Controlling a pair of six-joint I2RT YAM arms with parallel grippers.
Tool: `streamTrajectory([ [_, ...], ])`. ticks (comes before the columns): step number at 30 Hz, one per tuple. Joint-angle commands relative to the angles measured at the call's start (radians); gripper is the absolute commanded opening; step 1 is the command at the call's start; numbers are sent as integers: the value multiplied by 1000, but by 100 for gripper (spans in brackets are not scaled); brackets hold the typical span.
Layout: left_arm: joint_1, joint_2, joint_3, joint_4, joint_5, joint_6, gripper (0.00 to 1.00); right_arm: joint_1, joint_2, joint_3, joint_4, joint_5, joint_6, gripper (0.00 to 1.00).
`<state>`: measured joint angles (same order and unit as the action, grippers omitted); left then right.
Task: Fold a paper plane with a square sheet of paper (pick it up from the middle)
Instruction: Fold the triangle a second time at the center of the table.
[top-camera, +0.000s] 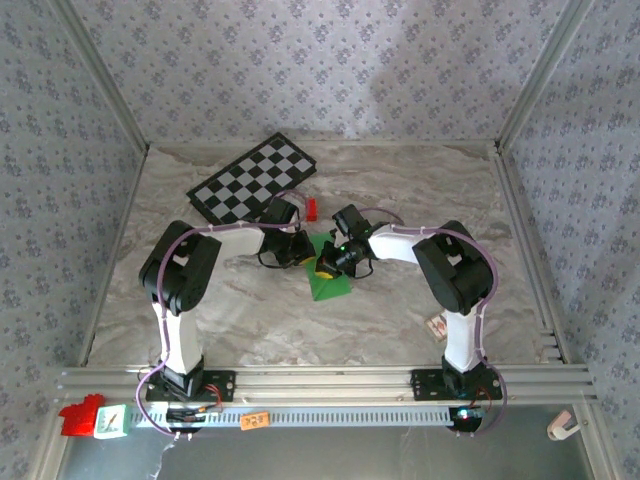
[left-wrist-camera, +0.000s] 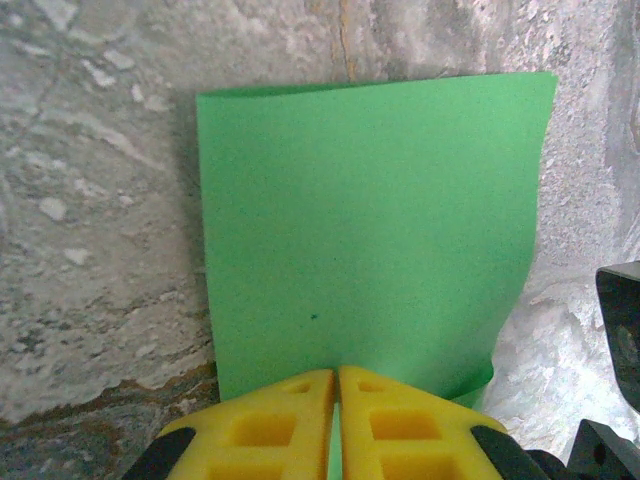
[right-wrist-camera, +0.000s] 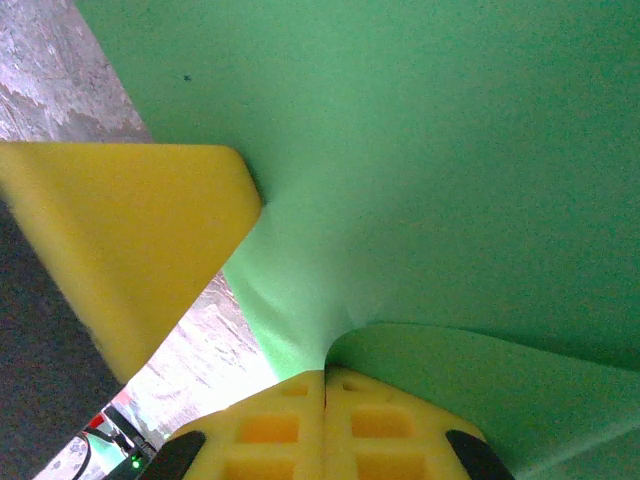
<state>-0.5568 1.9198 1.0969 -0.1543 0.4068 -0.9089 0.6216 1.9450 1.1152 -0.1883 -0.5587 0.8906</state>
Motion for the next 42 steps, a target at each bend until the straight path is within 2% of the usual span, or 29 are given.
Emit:
streamTrajectory([
  [1,-11,33,-25,-81,-17,4,12,3,29,0,-18,5,0,2],
  [8,-5,13,-1,-106,-17,5,13,3,42,0,-45,16,0,5],
  [17,64,-17,188,-232,-44,76,21,1,55,0,-55,16,4,15],
  [22,108,-79,163,-237,-67,67,26,0,58,3,-51,11,7,24],
  [29,162,-220,37,-220,-101,30,29,-2,60,12,-41,-4,13,38],
  [35,157,-286,-69,-153,-47,-20,29,-5,61,8,-43,0,18,39],
  [42,89,-291,-108,-114,-13,-53,16,-8,67,3,-60,10,18,30],
])
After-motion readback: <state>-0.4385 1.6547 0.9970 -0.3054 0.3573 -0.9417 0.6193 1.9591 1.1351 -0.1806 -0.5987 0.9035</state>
